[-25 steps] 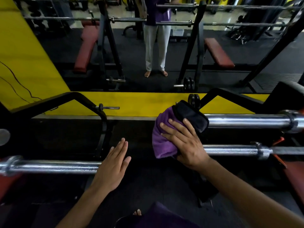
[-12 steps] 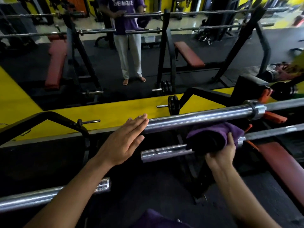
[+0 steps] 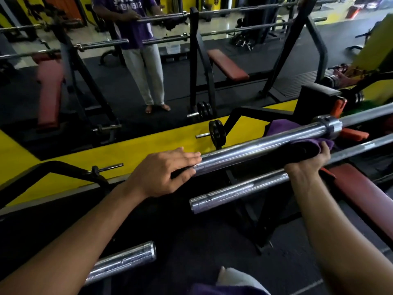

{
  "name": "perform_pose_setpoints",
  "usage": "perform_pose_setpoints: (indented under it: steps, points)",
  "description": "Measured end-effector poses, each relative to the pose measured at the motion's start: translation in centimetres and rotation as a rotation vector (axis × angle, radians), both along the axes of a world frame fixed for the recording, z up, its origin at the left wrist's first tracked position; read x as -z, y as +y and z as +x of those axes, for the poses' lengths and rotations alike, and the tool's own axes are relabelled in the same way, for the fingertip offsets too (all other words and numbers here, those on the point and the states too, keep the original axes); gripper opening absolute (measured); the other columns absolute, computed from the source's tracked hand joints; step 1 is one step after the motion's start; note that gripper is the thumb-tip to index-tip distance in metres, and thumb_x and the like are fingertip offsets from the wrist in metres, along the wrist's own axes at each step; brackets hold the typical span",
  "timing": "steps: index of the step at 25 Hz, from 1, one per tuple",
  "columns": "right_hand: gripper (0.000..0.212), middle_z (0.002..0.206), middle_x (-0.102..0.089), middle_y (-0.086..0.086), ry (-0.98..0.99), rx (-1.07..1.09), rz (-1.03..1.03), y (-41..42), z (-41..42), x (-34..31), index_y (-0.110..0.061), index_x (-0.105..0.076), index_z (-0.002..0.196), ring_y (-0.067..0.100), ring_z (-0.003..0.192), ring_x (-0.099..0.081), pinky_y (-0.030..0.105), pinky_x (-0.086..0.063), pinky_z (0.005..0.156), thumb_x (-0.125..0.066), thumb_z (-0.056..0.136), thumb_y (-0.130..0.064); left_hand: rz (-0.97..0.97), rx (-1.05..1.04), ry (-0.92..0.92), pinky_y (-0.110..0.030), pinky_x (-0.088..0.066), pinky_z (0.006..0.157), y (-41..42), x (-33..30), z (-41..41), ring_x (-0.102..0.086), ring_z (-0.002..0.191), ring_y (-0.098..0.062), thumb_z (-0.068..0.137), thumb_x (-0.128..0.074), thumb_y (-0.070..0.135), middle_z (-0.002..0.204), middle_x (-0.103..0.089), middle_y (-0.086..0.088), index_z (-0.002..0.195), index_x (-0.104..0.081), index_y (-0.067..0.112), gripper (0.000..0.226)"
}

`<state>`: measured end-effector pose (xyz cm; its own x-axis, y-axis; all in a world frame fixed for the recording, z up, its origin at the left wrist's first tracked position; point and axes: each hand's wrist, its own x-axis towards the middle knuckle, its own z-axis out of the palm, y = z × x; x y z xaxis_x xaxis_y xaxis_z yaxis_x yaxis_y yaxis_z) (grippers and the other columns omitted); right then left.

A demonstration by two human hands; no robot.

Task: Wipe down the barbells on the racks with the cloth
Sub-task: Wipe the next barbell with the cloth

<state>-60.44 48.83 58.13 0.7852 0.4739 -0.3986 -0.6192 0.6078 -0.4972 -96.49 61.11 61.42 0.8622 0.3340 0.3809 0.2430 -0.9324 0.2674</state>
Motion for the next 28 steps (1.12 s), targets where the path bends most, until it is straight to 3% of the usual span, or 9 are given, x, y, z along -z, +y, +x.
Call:
perform_pose_setpoints:
  steps: [3, 7, 11, 13, 15, 17, 20, 24, 28]
  points:
    - [0.046, 0.081, -0.076, 0.008, -0.006, -0.011, 0.048, 0.1, 0.1, 0.2, -0.016, -0.065, 0.110, 0.025, 0.076, -0.075, 0.029, -0.059, 0.067, -0.039, 0.096, -0.051, -0.038, 0.030, -0.016, -0.040, -0.047, 0.111, 2.4, -1.8, 2.2, -0.052, 0.134, -0.004, 0.102, -0.050, 0.045, 0.133, -0.066, 0.015, 0.131, -0.068, 0.032, 0.036]
    - [0.061, 0.097, -0.075, 0.008, -0.013, 0.040, 0.065, 1.1, 0.7, 1.4, -0.016, -0.062, 0.132, 0.027, 0.096, -0.072, 0.036, -0.058, 0.082, -0.050, 0.085, -0.053, -0.074, 0.226, 0.128, -0.028, -0.023, 0.125, 4.2, -3.6, 7.6, -0.039, 0.141, 0.006, 0.105, -0.048, 0.039, 0.147, -0.053, 0.018, 0.145, -0.055, 0.033, 0.041]
    - [0.055, 0.094, -0.071, 0.008, -0.017, 0.094, 0.093, 2.2, -0.2, 1.7, -0.015, -0.066, 0.119, 0.025, 0.088, -0.072, 0.036, -0.059, 0.081, -0.049, 0.091, -0.059, -0.010, 0.429, 0.273, -0.019, -0.011, 0.124, 5.0, -2.9, 10.4, -0.024, 0.142, 0.018, 0.107, -0.047, 0.037, 0.154, -0.039, 0.023, 0.150, -0.048, 0.031, 0.043]
    - [0.068, 0.096, -0.069, 0.009, -0.009, 0.112, 0.084, 2.6, -2.1, 1.6, -0.009, -0.061, 0.135, 0.026, 0.091, -0.071, 0.039, -0.060, 0.080, -0.054, 0.091, -0.061, -0.014, 0.480, 0.262, -0.021, -0.013, 0.125, 5.8, -2.2, 10.4, -0.027, 0.142, 0.016, 0.108, -0.044, 0.038, 0.156, -0.038, 0.023, 0.152, -0.045, 0.030, 0.044]
    - [0.083, 0.109, -0.067, 0.015, -0.022, 0.008, 0.049, 3.0, -6.2, 1.8, -0.005, -0.053, 0.143, 0.030, 0.104, -0.066, 0.044, -0.056, 0.094, -0.052, 0.088, -0.068, -0.044, 0.541, 0.279, -0.029, -0.019, 0.126, 6.2, -1.8, 10.3, -0.027, 0.145, 0.011, 0.109, -0.036, 0.045, 0.159, -0.035, 0.022, 0.154, -0.040, 0.030, 0.048]
    - [0.092, 0.119, -0.065, 0.022, -0.005, -0.148, 0.070, 3.7, -12.1, 1.9, 0.000, -0.058, 0.136, 0.035, 0.113, -0.062, 0.047, -0.047, 0.105, -0.047, 0.085, -0.075, -0.075, 0.562, 0.247, -0.034, -0.023, 0.125, 6.6, -1.6, 10.1, -0.030, 0.146, 0.005, 0.108, -0.030, 0.051, 0.159, -0.037, 0.020, 0.153, -0.042, 0.030, 0.052]
    - [0.073, 0.115, -0.067, 0.020, 0.057, -0.080, 0.120, 4.6, -20.3, 1.2, -0.003, -0.069, 0.121, 0.033, 0.105, -0.066, 0.047, -0.046, 0.107, -0.050, 0.091, -0.067, -0.209, 0.611, 0.124, -0.033, -0.020, 0.125, 7.9, -2.3, 9.4, -0.036, 0.145, 0.001, 0.109, -0.035, 0.041, 0.156, -0.045, 0.012, 0.149, -0.051, 0.023, 0.047]
    - [0.055, 0.104, -0.074, 0.017, 0.097, -0.001, 0.082, 5.1, -27.3, -0.1, -0.006, -0.070, 0.119, 0.028, 0.089, -0.074, 0.041, -0.060, 0.081, -0.050, 0.099, -0.053, -0.276, 0.708, 0.284, -0.030, -0.012, 0.127, 8.7, -3.5, 12.8, -0.024, 0.149, 0.004, 0.110, -0.036, 0.034, 0.161, -0.036, 0.009, 0.154, -0.043, 0.022, 0.045]
    - [0.054, 0.080, -0.074, 0.012, 0.116, 0.014, 0.061, 5.1, -29.5, -1.3, -0.009, -0.082, 0.078, 0.022, 0.066, -0.073, 0.033, -0.061, 0.058, -0.047, 0.103, -0.042, -0.186, 0.778, 0.440, -0.033, -0.010, 0.127, 7.7, -3.4, 18.5, -0.019, 0.151, -0.001, 0.111, -0.034, 0.034, 0.165, -0.026, 0.010, 0.157, -0.034, 0.024, 0.047]
